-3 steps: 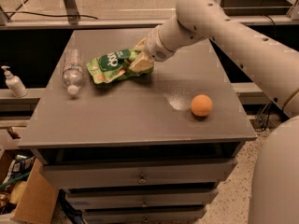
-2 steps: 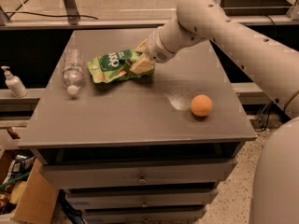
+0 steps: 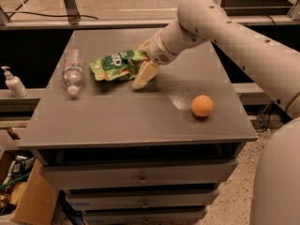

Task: Move green rice chip bag near water bottle

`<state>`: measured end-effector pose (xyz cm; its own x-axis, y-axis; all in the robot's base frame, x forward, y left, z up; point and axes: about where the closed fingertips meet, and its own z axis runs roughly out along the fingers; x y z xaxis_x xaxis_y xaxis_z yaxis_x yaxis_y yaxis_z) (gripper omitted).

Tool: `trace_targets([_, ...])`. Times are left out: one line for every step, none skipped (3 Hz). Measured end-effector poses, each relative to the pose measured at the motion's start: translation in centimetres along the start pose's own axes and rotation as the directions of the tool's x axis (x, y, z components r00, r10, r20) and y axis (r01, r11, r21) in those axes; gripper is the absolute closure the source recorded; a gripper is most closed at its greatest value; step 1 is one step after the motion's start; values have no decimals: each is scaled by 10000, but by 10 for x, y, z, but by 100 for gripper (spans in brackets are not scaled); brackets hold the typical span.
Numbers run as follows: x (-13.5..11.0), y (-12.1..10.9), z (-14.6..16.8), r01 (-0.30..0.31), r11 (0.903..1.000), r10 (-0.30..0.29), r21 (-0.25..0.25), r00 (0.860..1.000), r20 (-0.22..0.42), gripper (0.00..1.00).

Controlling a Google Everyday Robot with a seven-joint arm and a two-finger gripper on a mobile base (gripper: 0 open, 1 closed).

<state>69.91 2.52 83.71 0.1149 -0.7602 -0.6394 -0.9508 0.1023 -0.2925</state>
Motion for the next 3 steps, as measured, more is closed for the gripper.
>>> trace_targets([-3,2,1,78,9999,-77,-132,10000,13,0])
trace_targets([-10,2,1,162,9995,-158,-283,9998,155,0])
trace_targets([-19,0,-6,3,9994,17,-355,9985,550,0])
